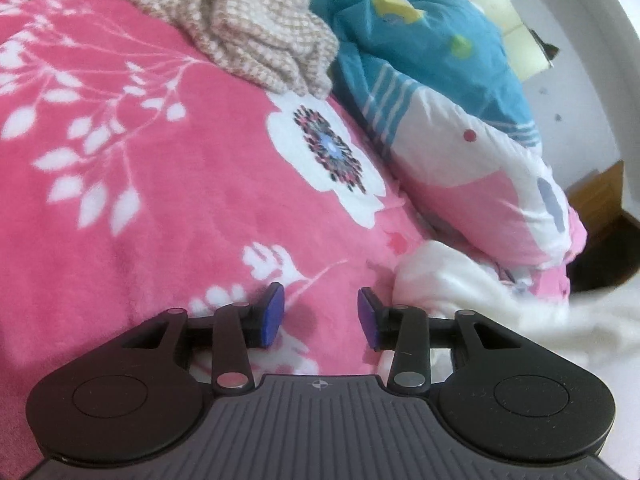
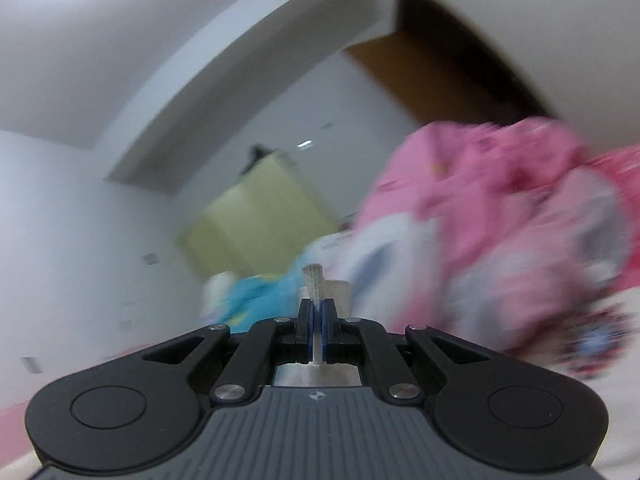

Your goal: Fold clothes

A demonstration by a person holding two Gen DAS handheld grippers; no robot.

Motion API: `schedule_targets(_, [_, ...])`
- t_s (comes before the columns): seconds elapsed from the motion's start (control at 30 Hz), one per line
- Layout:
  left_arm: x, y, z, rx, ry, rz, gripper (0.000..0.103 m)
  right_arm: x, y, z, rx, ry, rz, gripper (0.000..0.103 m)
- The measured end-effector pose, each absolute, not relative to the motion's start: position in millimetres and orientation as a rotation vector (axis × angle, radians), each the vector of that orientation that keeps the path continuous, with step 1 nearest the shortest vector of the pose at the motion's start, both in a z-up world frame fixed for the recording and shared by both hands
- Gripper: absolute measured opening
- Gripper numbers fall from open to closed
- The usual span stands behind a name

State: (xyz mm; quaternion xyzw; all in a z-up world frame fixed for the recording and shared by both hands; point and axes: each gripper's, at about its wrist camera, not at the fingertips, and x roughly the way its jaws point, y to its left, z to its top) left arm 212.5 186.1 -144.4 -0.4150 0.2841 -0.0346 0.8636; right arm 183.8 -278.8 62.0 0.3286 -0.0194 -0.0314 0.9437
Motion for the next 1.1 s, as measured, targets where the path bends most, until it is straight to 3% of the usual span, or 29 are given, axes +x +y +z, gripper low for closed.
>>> schedule_targets(0.4, [213, 125, -132, -0.557, 0.631, -0.336, 0.043, 117, -354, -63, 0.708, 0.275, -0.395, 0.004])
schedule_targets(0.57, [218, 109, -138, -0.469, 0.685, -0.329, 0.043, 107, -353, -39, 0.615, 0.207, -0.324, 0.004])
schedule_targets(0.73, [221, 113, -141, -0.483, 0.697, -0.331, 0.043, 112, -344, -15, 0.492, 0.399, -0.316, 0.007])
schedule_targets(0.8, [221, 113, -140, -0.481, 0.698, -0.33, 0.043, 96, -333, -6, 0.348, 0.375, -0.424, 0.008])
schedule_targets(0.83, [221, 112, -140, -0.477, 0.698, -0.329, 0.043, 88, -324, -1, 0.258, 0.317, -0.467, 0.01])
schedule_targets(0.9, [221, 111, -139, -0.471, 0.698, -0.326, 0.043, 93, -298, 4, 0.15, 0.257, -0.384, 0.029])
schedule_targets(0.97, [221, 110, -140, -0.469, 0.699, -0.323, 0.043, 100, -270, 9, 0.051, 0.206, -0.283, 0.038])
schedule_targets(1.1, [222, 110, -141, -0.467, 0.7, -0.317, 0.042, 163, -179, -19, -0.165, 0.346, 0.173, 0.043])
